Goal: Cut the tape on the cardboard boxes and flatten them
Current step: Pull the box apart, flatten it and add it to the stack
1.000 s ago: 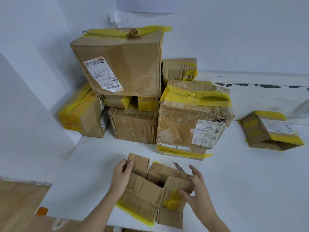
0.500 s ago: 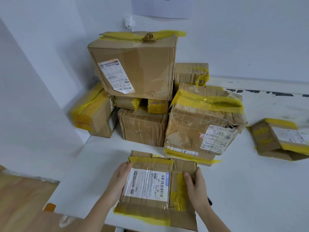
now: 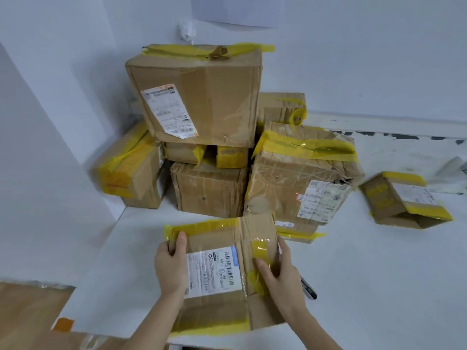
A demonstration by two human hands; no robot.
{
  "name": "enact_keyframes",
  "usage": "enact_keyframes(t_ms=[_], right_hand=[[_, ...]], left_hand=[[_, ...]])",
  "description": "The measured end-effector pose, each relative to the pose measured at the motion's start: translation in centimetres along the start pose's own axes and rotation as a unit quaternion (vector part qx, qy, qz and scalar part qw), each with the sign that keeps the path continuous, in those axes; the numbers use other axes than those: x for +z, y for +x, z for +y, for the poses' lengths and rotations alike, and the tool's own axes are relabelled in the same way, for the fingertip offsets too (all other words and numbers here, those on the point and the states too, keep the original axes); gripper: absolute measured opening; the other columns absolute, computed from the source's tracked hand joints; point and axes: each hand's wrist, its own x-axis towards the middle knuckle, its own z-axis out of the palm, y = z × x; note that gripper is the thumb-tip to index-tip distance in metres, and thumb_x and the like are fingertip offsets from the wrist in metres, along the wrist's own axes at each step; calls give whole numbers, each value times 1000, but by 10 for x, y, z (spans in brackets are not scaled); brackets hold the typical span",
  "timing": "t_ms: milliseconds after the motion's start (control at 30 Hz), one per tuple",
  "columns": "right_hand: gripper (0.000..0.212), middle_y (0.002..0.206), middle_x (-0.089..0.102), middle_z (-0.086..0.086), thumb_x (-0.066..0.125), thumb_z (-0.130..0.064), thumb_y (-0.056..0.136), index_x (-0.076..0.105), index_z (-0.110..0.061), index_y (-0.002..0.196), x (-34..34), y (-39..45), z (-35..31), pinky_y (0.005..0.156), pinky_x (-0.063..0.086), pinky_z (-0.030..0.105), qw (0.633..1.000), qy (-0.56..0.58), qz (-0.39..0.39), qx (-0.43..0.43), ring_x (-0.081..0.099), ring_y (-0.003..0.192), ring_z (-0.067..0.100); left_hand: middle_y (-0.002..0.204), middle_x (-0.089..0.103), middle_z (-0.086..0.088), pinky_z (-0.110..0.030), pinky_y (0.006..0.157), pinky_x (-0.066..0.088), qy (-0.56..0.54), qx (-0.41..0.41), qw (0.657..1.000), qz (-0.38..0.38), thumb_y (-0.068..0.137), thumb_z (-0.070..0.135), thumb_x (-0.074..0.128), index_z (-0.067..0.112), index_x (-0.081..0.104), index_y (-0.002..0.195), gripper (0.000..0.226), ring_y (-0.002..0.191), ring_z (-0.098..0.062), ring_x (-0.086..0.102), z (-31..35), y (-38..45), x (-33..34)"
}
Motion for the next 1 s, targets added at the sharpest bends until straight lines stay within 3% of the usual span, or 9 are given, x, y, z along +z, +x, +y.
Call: enact_keyframes(t_ms=[133,200,267,400,500,600,767,867,1000], right_hand=[[71,88,57,-32,67,-29,84,24,-48,137,-41,-14,7,68,49,10,995,2,102,-21,62,78,-6],[72,82,56,-37,70,-22,83,26,-55,129,-72,-21,13,64,46,3,987,-1,157,-34,61,79,-12],[72,90,61,-34,72,-16,81,32,-57,125,-106,-32,21,69,46,3,978,1,206,-34,62,80,-11],[73,100,57,-33,74,-10,78,38,-51,125,-170,-45,46,74,40,-2,959,-3,283,-2,55,84,-21],[69,91,57,-33,74,-11,78,41,-50,124,-223,-36,63,64,39,-5,948,-12,316,28,56,76,-22],[64,100,62,-21,72,-19,81,43,-40,134,-284,-6,83,73,40,6,946,-34,320,43,56,74,-11],[59,110,65,-3,64,-33,87,41,-33,141,-388,100,114,78,41,22,953,-96,277,68,53,83,4],[57,100,65,5,55,-39,92,33,-32,145,-434,178,132,73,43,30,951,-190,232,72,58,88,20],[52,97,42,0,39,-46,97,25,-34,146,-452,260,163,68,39,29,937,-296,163,92,54,91,22]], left_hand=[[83,55,1,-21,61,38,-12,70,990,-122,95,27,50,10,50,97,17,79,-16,58,21,-23,22],[101,57,10,-15,76,44,-46,136,969,-200,94,11,50,21,38,129,39,93,-5,60,30,-48,32],[113,58,7,-5,84,41,-24,243,935,-257,89,-2,52,30,24,142,68,96,-1,60,36,-73,43],[95,48,2,6,71,33,86,453,827,-322,84,0,54,22,47,137,58,78,-2,53,49,-112,85],[115,31,13,3,74,31,89,400,808,-423,90,19,61,44,31,134,59,99,1,46,68,-142,142],[114,14,14,4,75,24,178,343,793,-471,85,50,59,52,1,133,75,95,9,34,83,-166,220],[118,19,1,-10,92,27,214,252,815,-477,85,44,63,25,15,150,82,119,-18,41,104,-178,372],[131,20,-7,-19,105,23,211,222,838,-451,87,36,63,18,21,149,77,129,-21,32,109,-174,452],[146,9,-7,-24,110,22,217,213,872,-384,91,30,60,16,33,145,63,135,-19,26,90,-163,524]])
